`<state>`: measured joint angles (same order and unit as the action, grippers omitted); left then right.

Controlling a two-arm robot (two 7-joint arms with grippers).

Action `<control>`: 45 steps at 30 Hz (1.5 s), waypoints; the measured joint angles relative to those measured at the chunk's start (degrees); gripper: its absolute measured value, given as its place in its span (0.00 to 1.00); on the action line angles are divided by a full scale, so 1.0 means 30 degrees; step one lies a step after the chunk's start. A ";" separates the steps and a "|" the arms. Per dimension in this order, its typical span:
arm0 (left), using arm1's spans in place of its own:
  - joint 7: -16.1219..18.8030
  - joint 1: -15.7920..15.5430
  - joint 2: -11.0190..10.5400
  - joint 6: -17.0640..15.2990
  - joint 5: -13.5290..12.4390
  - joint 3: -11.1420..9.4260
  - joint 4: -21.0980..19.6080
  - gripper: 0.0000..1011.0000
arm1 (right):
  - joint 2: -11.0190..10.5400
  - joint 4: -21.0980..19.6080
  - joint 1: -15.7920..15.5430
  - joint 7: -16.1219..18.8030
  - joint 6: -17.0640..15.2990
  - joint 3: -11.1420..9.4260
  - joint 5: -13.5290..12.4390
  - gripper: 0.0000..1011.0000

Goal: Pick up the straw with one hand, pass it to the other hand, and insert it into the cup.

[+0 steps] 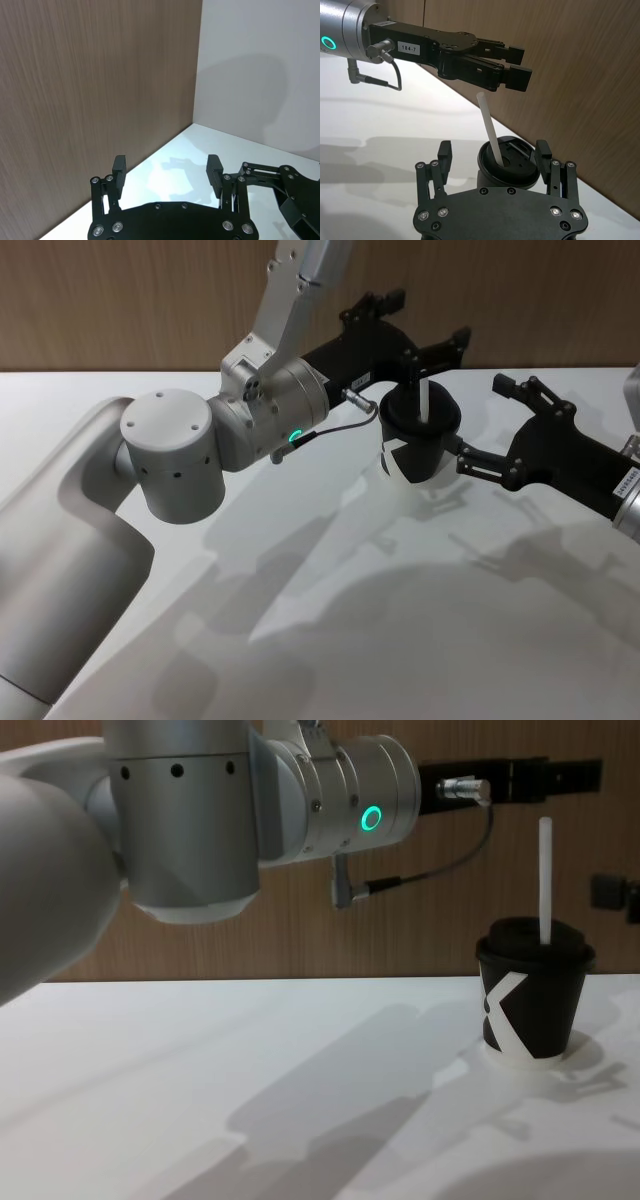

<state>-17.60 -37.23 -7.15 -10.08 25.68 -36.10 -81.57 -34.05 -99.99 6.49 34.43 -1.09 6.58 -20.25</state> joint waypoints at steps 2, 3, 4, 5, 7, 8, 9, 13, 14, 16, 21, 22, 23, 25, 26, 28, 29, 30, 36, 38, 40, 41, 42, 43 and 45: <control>0.0000 -0.0001 0.0000 0.0001 0.0000 0.0000 0.0000 0.99 | -0.0001 0.0000 0.0000 -0.0001 0.0000 0.0001 0.0001 0.99; 0.0000 -0.0001 0.0000 0.0001 0.0001 0.0000 0.0000 0.99 | -0.0001 0.0000 -0.0001 0.0000 0.0000 0.0000 -0.0001 0.99; 0.0000 -0.0001 0.0000 0.0001 0.0000 -0.0001 0.0001 0.99 | 0.0000 0.0000 -0.0001 -0.0001 0.0000 0.0000 -0.0001 0.99; 0.0000 0.0000 0.0000 0.0001 0.0000 0.0000 0.0000 0.99 | -0.0001 0.0000 0.0000 0.0000 0.0000 0.0000 0.0000 0.99; 0.0000 -0.0001 0.0000 0.0000 0.0000 -0.0001 0.0001 0.99 | -0.0001 0.0000 -0.0001 -0.0001 -0.0001 0.0000 0.0000 0.99; 0.0000 0.0000 0.0001 0.0001 0.0000 -0.0001 0.0000 0.99 | -0.0001 0.0000 -0.0001 -0.0002 0.0000 0.0000 0.0000 0.99; 0.0000 -0.0001 0.0000 0.0001 0.0000 0.0000 0.0000 0.99 | -0.0001 0.0000 -0.0001 0.0000 0.0000 0.0000 0.0000 0.99; 0.0000 -0.0001 0.0000 0.0001 0.0001 -0.0001 0.0000 0.99 | 0.0000 0.0000 0.0000 -0.0001 0.0000 0.0000 0.0000 0.99; 0.0000 -0.0001 0.0000 0.0001 0.0000 -0.0001 0.0001 0.99 | 0.0000 0.0000 -0.0001 0.0000 0.0000 0.0001 0.0000 0.99; 0.0000 -0.0001 0.0000 0.0001 0.0000 0.0000 0.0000 0.99 | -0.0001 0.0000 -0.0001 0.0000 0.0000 0.0001 0.0001 0.99; 0.0000 0.0000 -0.0001 0.0001 0.0001 0.0000 0.0000 0.99 | -0.0001 0.0000 -0.0001 -0.0001 0.0000 0.0001 -0.0001 0.99; 0.0000 0.0000 -0.0001 0.0000 0.0000 -0.0001 0.0000 0.99 | -0.0001 0.0000 -0.0001 -0.0001 0.0000 0.0000 0.0000 0.99; -0.0001 -0.0001 0.0000 0.0001 0.0001 -0.0001 0.0000 0.99 | 0.0000 0.0000 0.0000 -0.0001 0.0000 0.0001 0.0000 0.99; -0.0003 -0.0001 0.0000 0.0001 0.0000 -0.0001 0.0000 0.99 | 0.0000 0.0000 0.0000 -0.0001 0.0000 0.0000 -0.0002 0.99; -0.0002 0.0007 -0.0001 0.0000 -0.0001 0.0000 -0.0002 0.99 | -0.0001 0.0000 0.0001 -0.0001 0.0000 0.0001 -0.0006 0.99; 0.0005 0.0043 -0.0003 -0.0016 -0.0018 0.0000 -0.0011 0.99 | -0.0001 0.0006 0.0020 -0.0002 0.0008 0.0001 -0.0028 0.99; 0.0022 0.0060 -0.0006 -0.0037 -0.0030 -0.0001 -0.0017 0.99 | 0.0002 0.0021 0.0030 -0.0005 0.0017 -0.0002 -0.0048 0.99; 0.0042 0.0083 -0.0011 -0.0063 -0.0043 0.0000 -0.0025 0.99 | 0.0007 0.0035 0.0040 -0.0012 0.0022 -0.0008 -0.0069 0.99; 0.0473 0.0380 -0.0146 -0.0378 -0.0247 0.0098 -0.0229 0.99 | 0.0055 0.0187 0.0198 -0.0116 0.0132 -0.0132 -0.0251 0.99; 0.0683 0.0525 -0.0220 -0.0492 -0.0345 0.0166 -0.0347 0.99 | 0.0058 0.0215 0.0232 -0.0161 0.0149 -0.0174 -0.0309 0.99; 0.0835 0.0643 -0.0290 -0.0561 -0.0408 0.0215 -0.0437 0.99 | 0.0058 0.0223 0.0248 -0.0228 0.0151 -0.0225 -0.0377 0.99; 0.0910 0.0692 -0.0319 -0.0597 -0.0444 0.0255 -0.0502 0.99 | 0.0058 0.0223 0.0249 -0.0274 0.0151 -0.0236 -0.0395 0.99; 0.1070 0.0805 -0.0394 -0.0663 -0.0514 0.0328 -0.0611 0.99 | 0.0056 0.0224 0.0249 -0.0298 0.0151 -0.0256 -0.0415 0.99; 0.1135 0.0837 -0.0417 -0.0690 -0.0538 0.0352 -0.0644 0.99 | 0.0053 0.0224 0.0249 -0.0328 0.0147 -0.0273 -0.0437 0.99; 0.1242 0.0949 -0.0497 -0.0737 -0.0584 0.0431 -0.0753 0.99 | 0.0041 0.0203 0.0240 -0.0408 0.0126 -0.0314 -0.0474 0.99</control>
<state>-13.87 -34.38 -8.64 -12.30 23.93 -34.80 -83.83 -33.93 -99.38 7.21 33.20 -0.71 5.64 -21.68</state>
